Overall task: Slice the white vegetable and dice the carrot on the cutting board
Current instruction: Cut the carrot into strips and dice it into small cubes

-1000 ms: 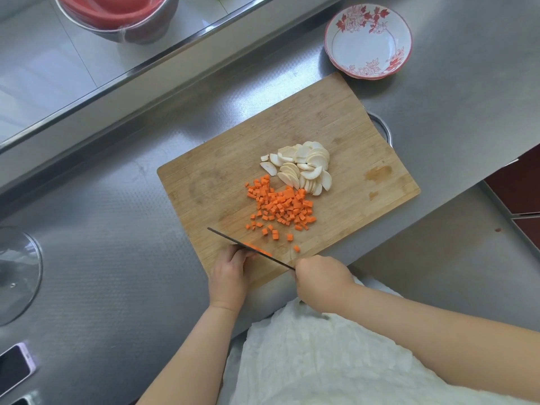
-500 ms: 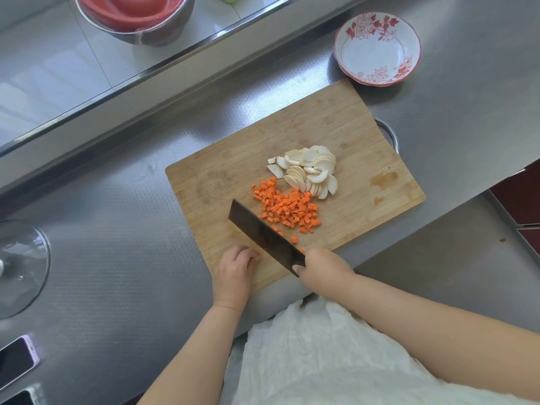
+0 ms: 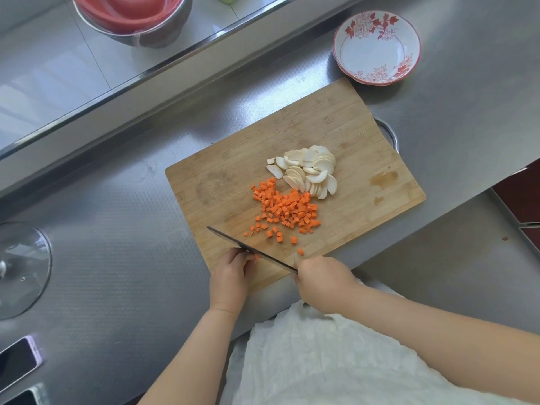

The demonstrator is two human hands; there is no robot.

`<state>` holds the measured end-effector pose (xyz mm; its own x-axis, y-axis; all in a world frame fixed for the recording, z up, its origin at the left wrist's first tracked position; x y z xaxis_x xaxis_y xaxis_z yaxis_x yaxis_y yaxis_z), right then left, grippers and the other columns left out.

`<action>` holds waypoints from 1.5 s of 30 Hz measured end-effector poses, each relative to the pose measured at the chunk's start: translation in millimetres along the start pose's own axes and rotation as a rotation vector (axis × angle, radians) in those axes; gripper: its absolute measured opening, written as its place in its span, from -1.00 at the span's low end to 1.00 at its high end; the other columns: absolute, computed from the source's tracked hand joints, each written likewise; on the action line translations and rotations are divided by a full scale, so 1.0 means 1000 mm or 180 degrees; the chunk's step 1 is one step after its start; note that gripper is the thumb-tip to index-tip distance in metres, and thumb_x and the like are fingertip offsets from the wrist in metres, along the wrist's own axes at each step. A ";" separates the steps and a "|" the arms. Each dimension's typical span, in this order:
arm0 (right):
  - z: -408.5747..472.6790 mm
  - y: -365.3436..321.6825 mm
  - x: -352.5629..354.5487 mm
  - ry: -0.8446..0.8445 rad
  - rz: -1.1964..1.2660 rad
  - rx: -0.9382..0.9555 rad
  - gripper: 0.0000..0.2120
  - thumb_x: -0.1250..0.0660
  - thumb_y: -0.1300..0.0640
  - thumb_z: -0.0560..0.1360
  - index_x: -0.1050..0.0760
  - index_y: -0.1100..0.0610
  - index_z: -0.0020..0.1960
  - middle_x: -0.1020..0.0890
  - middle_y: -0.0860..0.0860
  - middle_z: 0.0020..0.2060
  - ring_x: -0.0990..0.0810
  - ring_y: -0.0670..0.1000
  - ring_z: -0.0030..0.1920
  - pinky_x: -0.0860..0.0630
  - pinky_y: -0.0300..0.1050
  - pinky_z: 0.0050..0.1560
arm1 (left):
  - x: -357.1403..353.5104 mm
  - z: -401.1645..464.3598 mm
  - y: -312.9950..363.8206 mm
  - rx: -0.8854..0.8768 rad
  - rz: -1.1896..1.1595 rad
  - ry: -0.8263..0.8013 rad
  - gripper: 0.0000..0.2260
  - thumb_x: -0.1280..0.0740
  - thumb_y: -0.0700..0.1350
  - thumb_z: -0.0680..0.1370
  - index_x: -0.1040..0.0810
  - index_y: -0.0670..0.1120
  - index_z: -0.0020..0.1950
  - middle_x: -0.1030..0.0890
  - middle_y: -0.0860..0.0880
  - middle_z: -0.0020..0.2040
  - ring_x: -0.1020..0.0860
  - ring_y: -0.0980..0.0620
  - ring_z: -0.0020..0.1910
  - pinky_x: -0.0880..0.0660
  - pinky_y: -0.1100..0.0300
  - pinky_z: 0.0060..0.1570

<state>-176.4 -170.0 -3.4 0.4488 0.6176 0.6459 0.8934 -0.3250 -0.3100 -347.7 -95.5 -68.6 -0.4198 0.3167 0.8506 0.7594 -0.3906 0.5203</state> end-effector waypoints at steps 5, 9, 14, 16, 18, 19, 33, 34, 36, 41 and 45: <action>0.005 -0.001 -0.005 -0.0188 -0.0111 -0.0111 -0.67 -0.15 0.25 0.57 -0.45 0.21 0.31 -0.63 0.12 -0.09 -0.59 0.11 -0.13 -0.19 -0.18 -0.53 | -0.003 -0.001 -0.001 -0.0057 0.0111 0.0042 -0.92 -0.53 -0.27 0.38 -0.68 -0.17 -0.17 -0.60 -0.07 -0.21 -0.58 -0.11 -0.27 -0.36 0.24 -0.36; 0.008 -0.003 -0.009 -0.0225 -0.0074 -0.0271 -0.62 -0.16 0.26 0.57 -0.37 0.19 0.38 -0.62 0.13 0.01 -0.60 0.11 -0.03 -0.33 -0.18 -0.42 | -0.004 0.000 -0.002 -0.0150 0.0146 0.0157 -0.76 -0.29 -0.05 0.50 -0.67 -0.17 -0.18 -0.59 -0.08 -0.24 -0.56 -0.09 -0.29 -0.38 0.22 -0.39; 0.016 -0.002 -0.010 -0.0268 0.0098 -0.0449 -0.80 -0.16 0.15 0.60 -0.49 0.18 0.13 -0.63 0.12 -0.03 -0.61 0.13 -0.02 -0.39 -0.12 -0.26 | -0.002 -0.002 -0.001 -0.0104 0.0158 0.0167 -0.72 -0.23 -0.01 0.51 -0.67 -0.14 -0.16 -0.59 -0.05 -0.21 -0.56 -0.06 -0.25 -0.36 0.23 -0.39; 0.020 0.002 -0.008 -0.0323 0.0561 -0.0555 -0.75 -0.17 0.02 0.61 -0.46 0.19 0.09 -0.60 0.10 -0.11 -0.61 0.15 -0.02 -0.43 -0.10 -0.20 | -0.002 -0.002 0.000 -0.0059 0.0146 0.0097 -0.73 -0.23 -0.02 0.51 -0.66 -0.13 -0.15 -0.59 -0.03 -0.20 -0.55 -0.04 -0.22 -0.37 0.23 -0.37; 0.022 0.005 -0.007 -0.0402 0.1059 -0.0643 -0.69 -0.17 -0.05 0.60 -0.45 0.20 0.06 -0.59 0.11 -0.13 -0.59 0.15 -0.02 -0.47 -0.07 -0.13 | -0.003 -0.002 0.001 -0.0044 0.0145 0.0040 -0.75 -0.23 -0.03 0.52 -0.65 -0.12 -0.16 -0.58 -0.01 -0.19 -0.55 -0.02 -0.22 -0.42 0.20 -0.36; 0.022 0.005 -0.007 -0.0403 0.1146 -0.0618 -0.69 -0.17 -0.07 0.61 -0.44 0.20 0.01 -0.57 0.09 -0.19 -0.57 0.14 -0.06 -0.46 -0.07 -0.15 | -0.003 -0.002 0.001 -0.0033 0.0151 0.0032 -0.76 -0.24 -0.03 0.52 -0.64 -0.12 -0.16 -0.58 -0.01 -0.19 -0.55 -0.01 -0.21 -0.43 0.20 -0.36; 0.002 -0.002 0.000 -0.0181 0.0439 0.0016 -0.66 -0.08 -0.03 0.64 -0.51 0.18 0.07 -0.61 0.15 -0.13 -0.60 0.17 -0.09 -0.41 -0.08 -0.25 | 0.000 -0.007 -0.004 0.0092 0.0111 -0.0040 -0.91 -0.53 -0.24 0.39 -0.67 -0.13 -0.16 -0.61 -0.02 -0.16 -0.59 -0.05 -0.21 -0.43 0.22 -0.34; 0.003 -0.003 -0.001 -0.0192 0.0410 0.0012 -0.67 -0.08 -0.02 0.64 -0.51 0.18 0.04 -0.62 0.16 -0.10 -0.60 0.17 -0.08 -0.41 -0.08 -0.24 | 0.000 -0.007 -0.004 0.0075 0.0123 -0.0035 -0.91 -0.53 -0.24 0.39 -0.67 -0.13 -0.16 -0.61 -0.02 -0.17 -0.59 -0.05 -0.21 -0.44 0.21 -0.35; 0.005 -0.003 -0.003 -0.0243 0.0341 -0.0019 -0.70 -0.09 0.00 0.64 -0.50 0.17 0.04 -0.62 0.16 -0.06 -0.59 0.17 -0.06 -0.40 -0.09 -0.24 | -0.001 -0.008 -0.005 0.0044 0.0170 -0.0041 -0.90 -0.53 -0.25 0.38 -0.67 -0.13 -0.16 -0.61 -0.03 -0.18 -0.59 -0.06 -0.22 -0.45 0.20 -0.36; 0.012 -0.003 -0.013 -0.0401 0.0218 -0.0305 -0.84 -0.16 0.14 0.60 -0.51 0.15 0.04 -0.62 0.13 -0.03 -0.60 0.13 -0.05 -0.44 -0.12 -0.24 | -0.003 -0.010 -0.006 0.0027 0.0220 -0.0010 -0.89 -0.53 -0.25 0.38 -0.67 -0.15 -0.14 -0.60 -0.06 -0.18 -0.58 -0.08 -0.22 -0.45 0.19 -0.39; 0.021 -0.001 -0.011 -0.0402 0.0722 -0.0490 -0.72 -0.16 -0.03 0.61 -0.47 0.18 0.05 -0.57 0.10 -0.17 -0.59 0.13 -0.09 -0.48 -0.09 -0.20 | -0.001 -0.008 -0.002 -0.0025 0.0174 0.0036 -0.92 -0.52 -0.25 0.39 -0.65 -0.15 -0.17 -0.59 -0.03 -0.20 -0.56 -0.02 -0.24 -0.37 0.27 -0.36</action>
<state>-181.5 -161.4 -24.6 0.6440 0.5979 0.4773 0.7611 -0.5637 -0.3208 -352.6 -101.9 -69.7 -0.3835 0.2849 0.8785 0.7774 -0.4139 0.4736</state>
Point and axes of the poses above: each hand's wrist, its own z-axis towards the middle knuckle, its own x-axis out of the back of the hand, y = z × x, the point moved 3 cm from there along z, towards the middle knuckle
